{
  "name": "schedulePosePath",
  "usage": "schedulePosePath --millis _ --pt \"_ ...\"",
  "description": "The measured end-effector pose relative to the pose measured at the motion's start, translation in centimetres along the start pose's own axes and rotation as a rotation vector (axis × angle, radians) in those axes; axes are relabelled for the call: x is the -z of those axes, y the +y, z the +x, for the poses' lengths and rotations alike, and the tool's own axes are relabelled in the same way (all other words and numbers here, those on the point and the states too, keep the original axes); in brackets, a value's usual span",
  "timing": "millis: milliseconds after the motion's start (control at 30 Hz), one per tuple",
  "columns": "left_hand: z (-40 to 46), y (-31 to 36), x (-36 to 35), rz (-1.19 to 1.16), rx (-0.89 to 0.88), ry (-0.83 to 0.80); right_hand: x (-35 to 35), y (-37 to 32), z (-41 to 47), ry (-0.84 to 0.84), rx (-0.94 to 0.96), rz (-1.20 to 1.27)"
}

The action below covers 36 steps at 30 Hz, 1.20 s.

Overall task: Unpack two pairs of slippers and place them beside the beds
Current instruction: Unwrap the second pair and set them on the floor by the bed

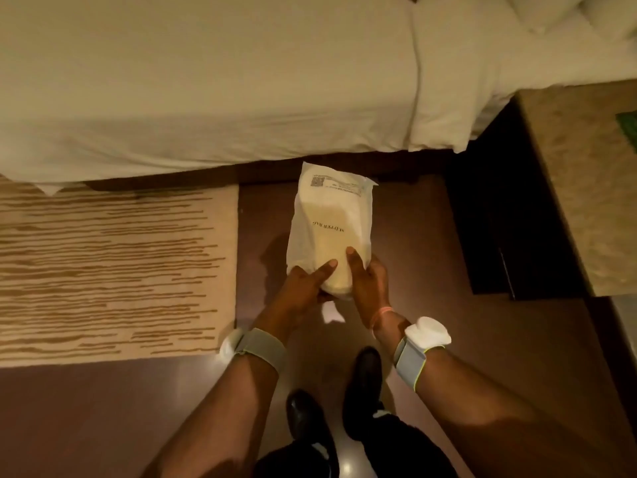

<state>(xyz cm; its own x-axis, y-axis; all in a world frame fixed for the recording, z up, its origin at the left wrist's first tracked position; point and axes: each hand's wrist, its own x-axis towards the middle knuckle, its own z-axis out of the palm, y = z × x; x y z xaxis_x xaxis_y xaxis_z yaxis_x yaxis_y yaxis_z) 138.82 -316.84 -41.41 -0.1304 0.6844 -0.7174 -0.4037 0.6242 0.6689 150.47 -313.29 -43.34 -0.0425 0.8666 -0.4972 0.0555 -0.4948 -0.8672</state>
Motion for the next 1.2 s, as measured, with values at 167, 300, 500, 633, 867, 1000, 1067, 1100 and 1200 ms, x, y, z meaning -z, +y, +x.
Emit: schedulePosePath --millis 167,300,500,633,867,1000,1067,1100,1200 --pt "10.9 -7.7 3.9 -0.083 -0.036 0.056 -2.4 10.3 8.4 -0.006 0.055 -0.058" --pt "18.5 -13.3 7.4 -0.09 -0.079 0.077 -4.4 18.7 14.2 -0.013 0.263 -0.237" --pt "28.1 -17.9 11.6 -0.079 -0.133 0.078 -6.7 26.9 22.6 -0.117 0.32 -0.198" --pt "31.1 -19.7 12.0 -0.114 -0.118 0.072 -6.3 29.5 25.4 -0.176 0.392 -0.248" --pt "36.5 -19.9 12.5 -0.245 -0.098 -0.007 -6.2 29.4 31.0 -0.229 0.344 -0.156" --pt "36.4 -18.9 13.3 -0.187 -0.102 0.052 -4.9 27.7 31.7 -0.378 0.198 -0.109" --pt "36.4 -18.8 13.8 -0.147 -0.11 0.074 -4.4 27.5 31.9 -0.508 0.11 -0.064" --pt "36.4 -19.0 14.0 -0.125 -0.113 0.077 -4.3 27.6 31.9 -0.549 0.072 -0.054" --pt "36.4 -19.5 13.7 -0.031 -0.103 0.075 -4.7 27.9 32.2 -0.595 -0.006 -0.08"
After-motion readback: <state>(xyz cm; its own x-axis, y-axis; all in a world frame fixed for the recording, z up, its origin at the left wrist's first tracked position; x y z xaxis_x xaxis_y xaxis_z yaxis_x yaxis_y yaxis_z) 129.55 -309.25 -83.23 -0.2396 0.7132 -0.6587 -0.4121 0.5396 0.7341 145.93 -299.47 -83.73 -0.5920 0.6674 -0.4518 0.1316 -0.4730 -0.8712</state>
